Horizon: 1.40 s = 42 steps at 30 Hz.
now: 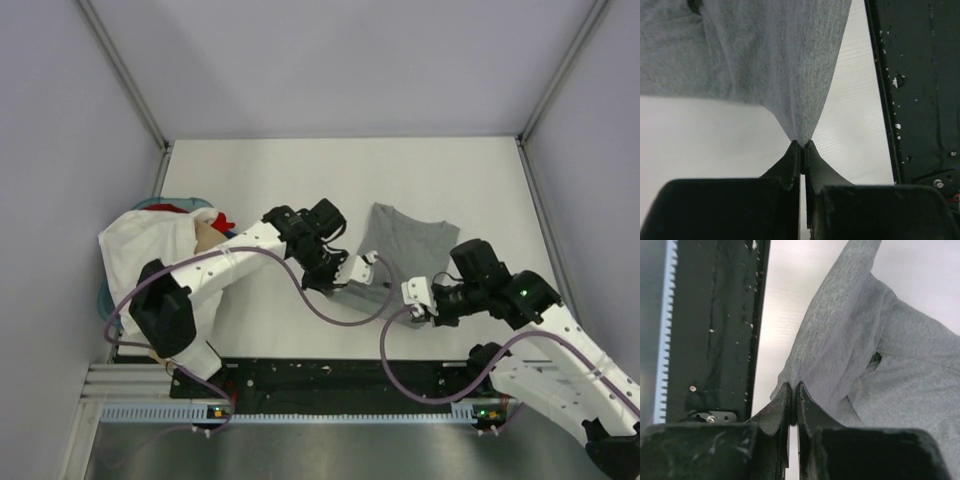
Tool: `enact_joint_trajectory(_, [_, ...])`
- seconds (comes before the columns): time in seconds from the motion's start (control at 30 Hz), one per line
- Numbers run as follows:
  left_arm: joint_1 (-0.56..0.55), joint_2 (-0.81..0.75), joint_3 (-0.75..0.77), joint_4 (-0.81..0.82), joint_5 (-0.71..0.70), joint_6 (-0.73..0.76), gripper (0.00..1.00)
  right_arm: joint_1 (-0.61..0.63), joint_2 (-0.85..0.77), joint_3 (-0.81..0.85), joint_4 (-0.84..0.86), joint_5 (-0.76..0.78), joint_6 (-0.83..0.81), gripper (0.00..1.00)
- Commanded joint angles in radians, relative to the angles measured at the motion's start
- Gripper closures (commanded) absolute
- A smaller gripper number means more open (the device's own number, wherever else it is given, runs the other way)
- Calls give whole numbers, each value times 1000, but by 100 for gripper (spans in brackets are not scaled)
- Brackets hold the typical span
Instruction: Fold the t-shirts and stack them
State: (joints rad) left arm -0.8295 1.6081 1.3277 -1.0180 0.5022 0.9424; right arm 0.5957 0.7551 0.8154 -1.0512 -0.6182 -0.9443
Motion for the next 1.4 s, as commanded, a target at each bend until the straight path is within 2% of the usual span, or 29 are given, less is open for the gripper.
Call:
enact_joint_trajectory(0.0, [-2,-71,90,-177,76,-56,100,12,-40,62,-93,-164,47,100])
enact_joint_trajectory(0.13, [-2,-80,128,-203,119,-94,100,10,-45,86,-90,-218,64,100])
enact_joint_trajectory(0.23, [0,-67,151,-107,113,-172,100,-35,-17,90,-70,-207,82,100])
enact_joint_trajectory(0.37, [12,25,235,42,-16,-315,100,-233,-3,44,92,-258,110,100])
enact_joint_trajectory(0.47, [67,116,364,76,-19,-414,100,-396,-13,-5,268,-293,218,100])
enact_joint_trajectory(0.53, [101,182,444,96,-16,-464,100,-456,-5,-47,335,-295,239,100])
enact_joint_trajectory(0.7, [121,314,582,102,12,-444,100,-585,29,-90,440,-252,260,100])
enact_joint_trajectory(0.87, [122,413,675,154,-14,-448,100,-752,105,-76,568,-325,354,100])
enact_joint_trajectory(1.07, [121,498,778,272,-88,-501,100,-842,185,-117,703,-293,437,100])
enact_joint_trajectory(1.23, [112,546,812,358,-126,-524,100,-899,262,-61,780,-298,475,100])
enact_joint_trajectory(1.37, [107,588,841,410,-185,-544,100,-919,381,-9,792,-304,469,100])
